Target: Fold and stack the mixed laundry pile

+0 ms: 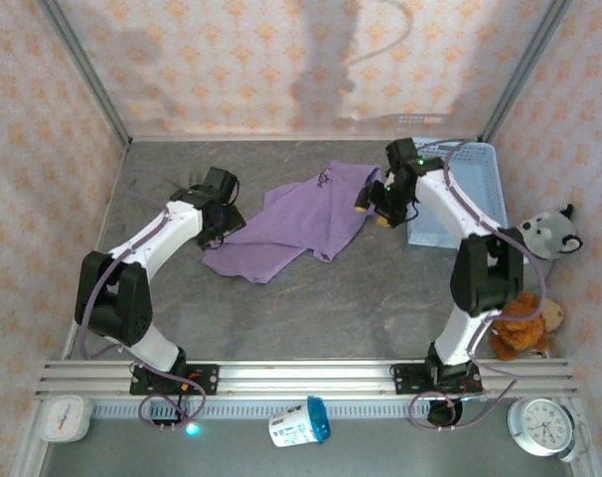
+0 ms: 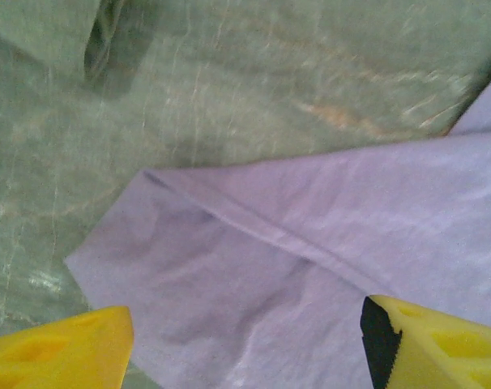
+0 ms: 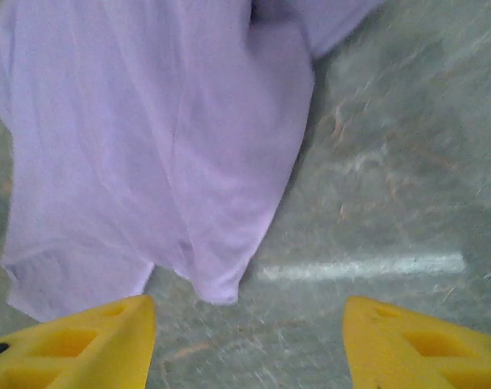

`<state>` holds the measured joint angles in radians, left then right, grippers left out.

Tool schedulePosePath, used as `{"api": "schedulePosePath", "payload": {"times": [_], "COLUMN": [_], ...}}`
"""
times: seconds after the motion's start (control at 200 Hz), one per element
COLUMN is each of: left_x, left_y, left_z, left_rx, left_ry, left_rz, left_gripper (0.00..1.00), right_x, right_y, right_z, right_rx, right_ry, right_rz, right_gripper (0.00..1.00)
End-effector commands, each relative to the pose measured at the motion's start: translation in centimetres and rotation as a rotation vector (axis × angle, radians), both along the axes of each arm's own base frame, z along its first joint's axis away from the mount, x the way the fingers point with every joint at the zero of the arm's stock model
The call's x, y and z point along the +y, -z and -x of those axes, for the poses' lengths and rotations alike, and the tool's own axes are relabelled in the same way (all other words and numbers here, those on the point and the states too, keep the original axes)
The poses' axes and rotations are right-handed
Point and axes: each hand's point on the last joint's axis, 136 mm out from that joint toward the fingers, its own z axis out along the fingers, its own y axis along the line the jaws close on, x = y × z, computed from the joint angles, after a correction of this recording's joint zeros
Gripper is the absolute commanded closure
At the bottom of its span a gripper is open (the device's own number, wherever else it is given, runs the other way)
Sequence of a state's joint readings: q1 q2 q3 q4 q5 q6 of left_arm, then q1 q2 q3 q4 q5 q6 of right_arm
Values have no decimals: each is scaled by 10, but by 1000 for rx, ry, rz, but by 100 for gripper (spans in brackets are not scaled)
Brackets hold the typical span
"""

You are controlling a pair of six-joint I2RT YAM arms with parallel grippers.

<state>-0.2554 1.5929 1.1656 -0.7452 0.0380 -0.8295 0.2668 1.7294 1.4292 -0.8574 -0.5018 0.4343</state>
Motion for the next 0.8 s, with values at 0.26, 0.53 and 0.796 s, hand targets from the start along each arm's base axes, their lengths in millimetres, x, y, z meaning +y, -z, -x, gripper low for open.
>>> {"api": "schedulePosePath", "payload": {"times": [0.26,0.53,0.796], "left_x": [11,42,53], "left_y": [31,31,34], "left_z": [21,40,36], "left_rx": [73,44,2], "left_ry": [-100,-203,-289], "left_rz": [59,44,66], "left_gripper": [25,25,25], "right_x": [86,68,27], "right_y": [70,97,34], "right_z": [23,16,12], "right_rx": [32,82,-12], "right_ry": [-241,-291,-314], "right_rz": [102,284,411], "right_gripper": [40,85,100]}}
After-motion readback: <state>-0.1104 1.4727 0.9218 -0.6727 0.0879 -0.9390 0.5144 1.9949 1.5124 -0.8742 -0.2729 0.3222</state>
